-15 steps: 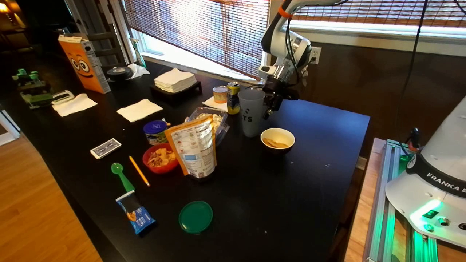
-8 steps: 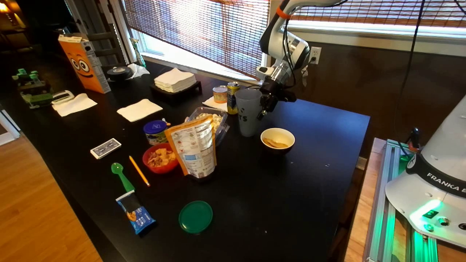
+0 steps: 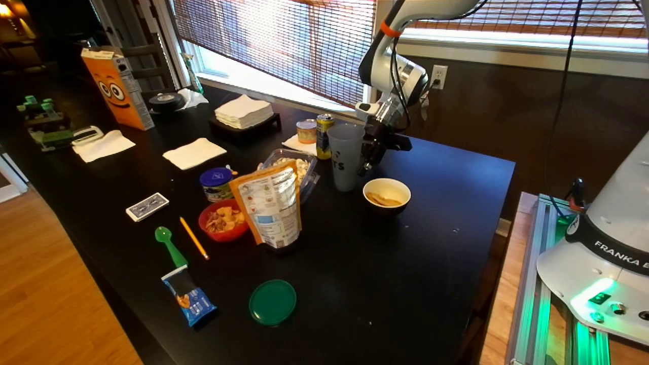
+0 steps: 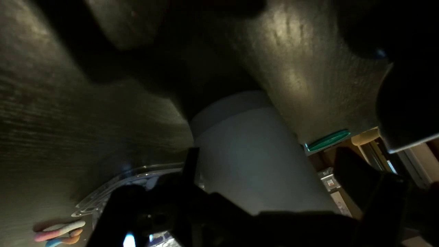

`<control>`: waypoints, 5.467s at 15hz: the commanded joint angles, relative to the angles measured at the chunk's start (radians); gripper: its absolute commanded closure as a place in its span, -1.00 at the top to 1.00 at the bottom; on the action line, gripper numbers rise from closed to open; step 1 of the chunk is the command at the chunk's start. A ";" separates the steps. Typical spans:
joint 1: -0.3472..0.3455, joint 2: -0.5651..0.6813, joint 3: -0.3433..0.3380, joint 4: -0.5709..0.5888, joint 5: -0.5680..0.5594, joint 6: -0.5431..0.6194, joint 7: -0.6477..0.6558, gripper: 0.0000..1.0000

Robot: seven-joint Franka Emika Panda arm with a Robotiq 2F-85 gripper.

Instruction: Pour the contents in the grey cup in the clear bowl.

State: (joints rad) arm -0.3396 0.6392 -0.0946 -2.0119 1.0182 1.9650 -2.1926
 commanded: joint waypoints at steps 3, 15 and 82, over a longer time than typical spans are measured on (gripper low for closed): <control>0.009 0.022 -0.001 0.009 0.036 0.014 0.009 1.00; 0.020 0.041 -0.004 0.021 0.112 0.019 0.032 1.00; 0.196 -0.336 -0.001 0.132 -0.908 -0.128 1.203 -0.04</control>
State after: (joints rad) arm -0.1642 0.2986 -0.1056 -1.9442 0.1791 1.9075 -1.1305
